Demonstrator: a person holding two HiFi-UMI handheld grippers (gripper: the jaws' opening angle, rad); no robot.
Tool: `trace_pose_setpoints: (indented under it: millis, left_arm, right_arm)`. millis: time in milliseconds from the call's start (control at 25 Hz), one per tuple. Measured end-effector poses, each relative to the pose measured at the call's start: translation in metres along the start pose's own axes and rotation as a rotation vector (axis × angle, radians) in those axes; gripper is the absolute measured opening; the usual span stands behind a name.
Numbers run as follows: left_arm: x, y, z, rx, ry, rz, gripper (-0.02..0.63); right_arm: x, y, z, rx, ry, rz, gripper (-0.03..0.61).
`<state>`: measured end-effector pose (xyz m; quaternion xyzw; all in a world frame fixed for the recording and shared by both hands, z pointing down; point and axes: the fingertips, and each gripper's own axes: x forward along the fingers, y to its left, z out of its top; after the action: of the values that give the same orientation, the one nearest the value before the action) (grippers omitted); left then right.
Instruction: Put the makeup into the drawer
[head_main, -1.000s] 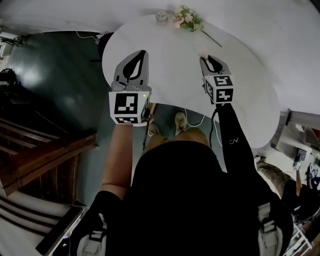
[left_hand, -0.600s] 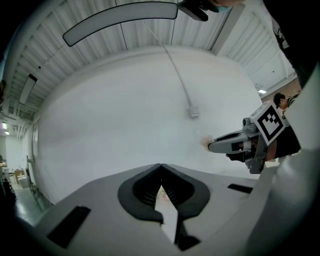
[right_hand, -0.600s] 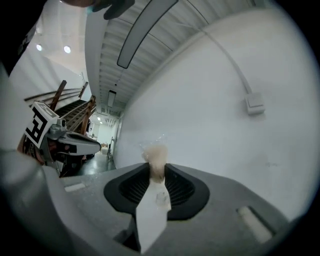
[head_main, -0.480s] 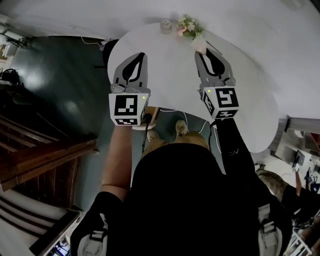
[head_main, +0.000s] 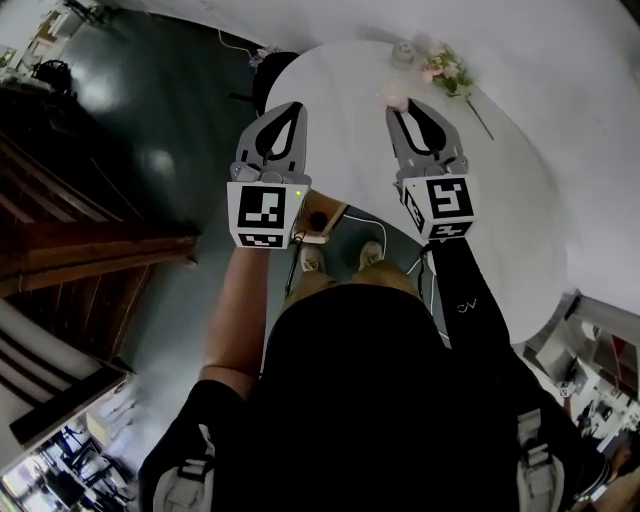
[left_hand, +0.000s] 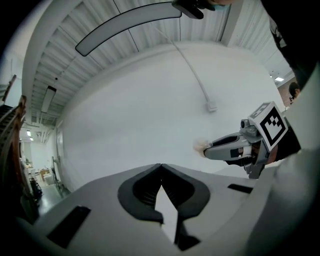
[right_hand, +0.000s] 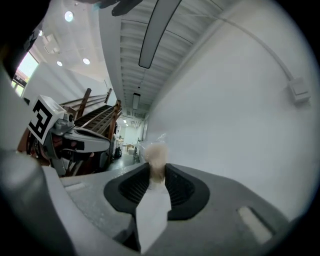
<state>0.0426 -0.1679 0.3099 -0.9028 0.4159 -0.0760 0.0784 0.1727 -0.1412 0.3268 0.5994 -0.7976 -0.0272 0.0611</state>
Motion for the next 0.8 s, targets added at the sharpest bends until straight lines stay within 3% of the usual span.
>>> trace_pose_setpoints:
  millis: [240, 520, 800]
  left_arm:
    - [-0.032, 0.041, -0.017, -0.009, 0.038, 0.127, 0.009]
    - [-0.063, 0.07, -0.035, -0.025, 0.081, 0.211, 0.009]
    - [-0.082, 0.088, -0.059, -0.053, 0.126, 0.254, 0.009]
  right_arm:
    - [0.037, 0.058, -0.008, -0.002, 0.02, 0.183, 0.097]
    - [0.076, 0.106, -0.026, -0.007, 0.09, 0.303, 0.1]
    - [0.108, 0.173, -0.114, -0.031, 0.31, 0.447, 0.101]
